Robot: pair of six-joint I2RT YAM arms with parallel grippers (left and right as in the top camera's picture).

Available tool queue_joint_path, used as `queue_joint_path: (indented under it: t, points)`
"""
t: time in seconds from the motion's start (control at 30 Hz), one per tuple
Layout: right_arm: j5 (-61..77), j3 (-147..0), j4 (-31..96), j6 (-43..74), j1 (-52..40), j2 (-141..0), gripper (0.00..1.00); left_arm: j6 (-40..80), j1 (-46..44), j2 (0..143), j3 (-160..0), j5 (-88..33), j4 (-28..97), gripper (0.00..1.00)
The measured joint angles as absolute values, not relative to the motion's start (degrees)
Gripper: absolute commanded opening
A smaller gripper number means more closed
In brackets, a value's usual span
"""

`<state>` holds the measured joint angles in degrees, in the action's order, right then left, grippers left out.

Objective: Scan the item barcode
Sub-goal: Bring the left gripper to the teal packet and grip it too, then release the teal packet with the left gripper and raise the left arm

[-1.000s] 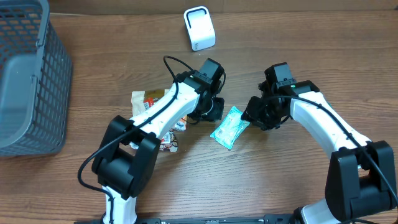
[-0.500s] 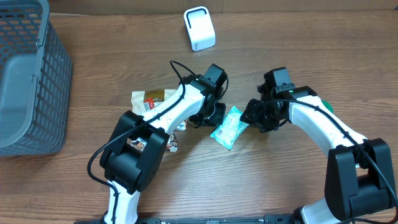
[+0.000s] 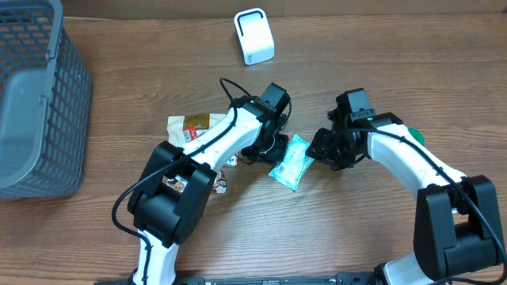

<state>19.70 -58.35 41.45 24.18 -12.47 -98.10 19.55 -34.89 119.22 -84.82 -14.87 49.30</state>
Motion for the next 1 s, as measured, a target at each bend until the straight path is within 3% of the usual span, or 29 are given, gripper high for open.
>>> queue_joint_path:
  t: [0.63, 0.73, 0.87, 1.0]
  points:
    - [19.7, -56.1, 37.4, 24.1, -12.5, -98.1, 0.43, 14.9, -34.9, 119.2, -84.8, -18.1, 50.8, 0.21]
    - [19.7, -56.1, 36.9, 24.2, -12.5, -98.1, 0.44, 14.8, -35.4, 119.2, -84.8, -17.8, 50.7, 0.18]
    - [19.7, -56.1, 36.9, 24.2, -12.5, -98.1, 0.44, 16.3, -36.9, 119.2, -84.8, -15.6, 50.2, 0.07]
    - [19.7, -56.1, 36.9, 24.1, -12.5, -98.1, 0.49, 17.0, -37.5, 119.2, -84.8, -13.8, 49.7, 0.07]
